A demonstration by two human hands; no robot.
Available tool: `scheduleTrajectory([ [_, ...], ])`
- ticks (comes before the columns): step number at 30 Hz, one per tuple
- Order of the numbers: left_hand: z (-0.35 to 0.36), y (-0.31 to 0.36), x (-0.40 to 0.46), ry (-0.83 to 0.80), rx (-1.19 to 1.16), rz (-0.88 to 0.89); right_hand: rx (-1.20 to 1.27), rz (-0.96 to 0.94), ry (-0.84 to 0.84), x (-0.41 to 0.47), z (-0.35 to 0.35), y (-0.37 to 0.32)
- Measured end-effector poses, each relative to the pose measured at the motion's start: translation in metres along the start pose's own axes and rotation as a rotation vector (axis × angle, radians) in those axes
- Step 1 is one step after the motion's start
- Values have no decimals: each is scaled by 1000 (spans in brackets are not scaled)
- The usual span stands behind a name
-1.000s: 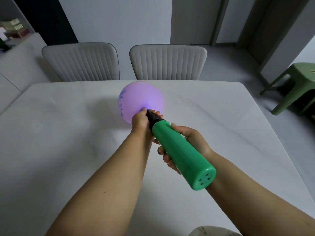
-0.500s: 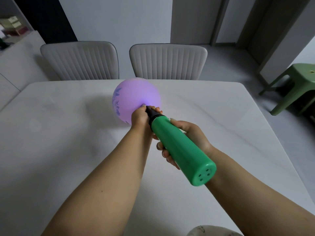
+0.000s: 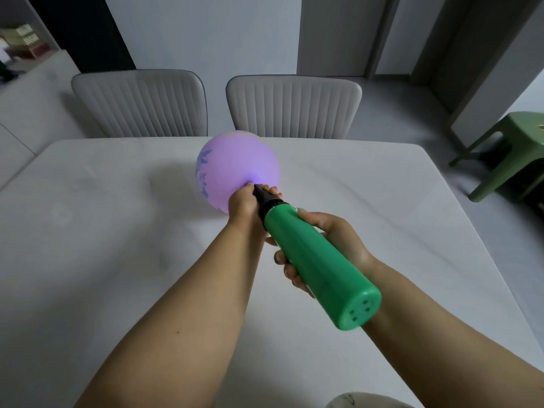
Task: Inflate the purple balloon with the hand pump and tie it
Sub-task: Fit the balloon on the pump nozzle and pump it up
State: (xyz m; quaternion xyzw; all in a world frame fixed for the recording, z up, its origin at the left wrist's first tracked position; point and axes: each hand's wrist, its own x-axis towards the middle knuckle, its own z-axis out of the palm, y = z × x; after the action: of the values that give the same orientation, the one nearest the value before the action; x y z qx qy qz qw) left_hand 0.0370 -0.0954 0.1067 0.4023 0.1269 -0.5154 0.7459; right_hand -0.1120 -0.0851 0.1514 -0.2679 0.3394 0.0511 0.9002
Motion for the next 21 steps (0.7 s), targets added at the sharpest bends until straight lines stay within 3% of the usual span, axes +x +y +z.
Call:
scheduleTrajectory([
  [11, -13, 6, 4, 2, -32, 19, 9, 30, -39, -26, -8, 25],
  [16, -8, -9, 4, 12, -11, -31, -2, 1, 58, 4, -5, 8],
  [21, -16, -12, 6, 38, 8, -42, 90, 30, 44, 5, -10, 17],
])
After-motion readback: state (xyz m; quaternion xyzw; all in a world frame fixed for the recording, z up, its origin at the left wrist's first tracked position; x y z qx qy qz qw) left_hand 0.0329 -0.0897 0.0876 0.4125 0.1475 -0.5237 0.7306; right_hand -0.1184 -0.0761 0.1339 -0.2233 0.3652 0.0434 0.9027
